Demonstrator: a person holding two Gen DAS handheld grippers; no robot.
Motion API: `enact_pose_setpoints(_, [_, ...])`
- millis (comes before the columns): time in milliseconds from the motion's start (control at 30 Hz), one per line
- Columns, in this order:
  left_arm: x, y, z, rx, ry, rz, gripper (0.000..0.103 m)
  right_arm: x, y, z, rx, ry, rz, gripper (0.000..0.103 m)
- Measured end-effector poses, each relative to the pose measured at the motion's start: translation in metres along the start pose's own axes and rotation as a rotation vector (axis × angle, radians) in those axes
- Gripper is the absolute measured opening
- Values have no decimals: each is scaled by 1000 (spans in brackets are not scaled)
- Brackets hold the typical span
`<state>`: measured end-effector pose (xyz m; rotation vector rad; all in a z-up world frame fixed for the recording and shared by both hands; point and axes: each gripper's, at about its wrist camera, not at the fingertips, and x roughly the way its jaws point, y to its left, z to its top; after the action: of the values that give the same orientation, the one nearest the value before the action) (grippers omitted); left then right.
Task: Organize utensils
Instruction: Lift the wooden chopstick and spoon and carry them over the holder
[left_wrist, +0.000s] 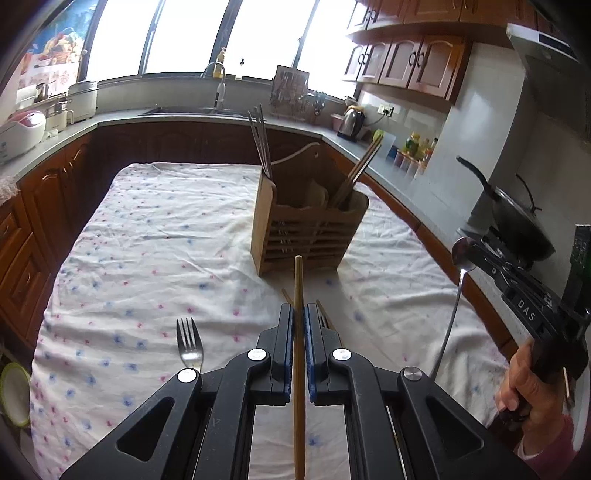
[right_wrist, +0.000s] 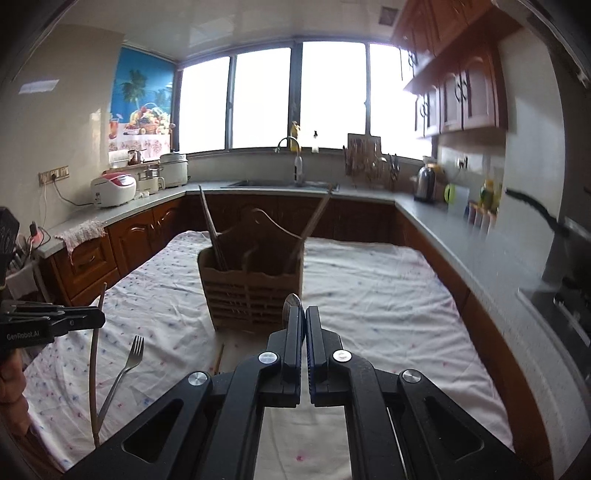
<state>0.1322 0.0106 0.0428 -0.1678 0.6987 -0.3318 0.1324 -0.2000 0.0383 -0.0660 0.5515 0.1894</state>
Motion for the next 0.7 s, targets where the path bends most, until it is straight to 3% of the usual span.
enact_pose_setpoints(700, [-32, 11, 9, -20, -83, -9, 4, -16, 2, 7, 26, -100, -6, 2])
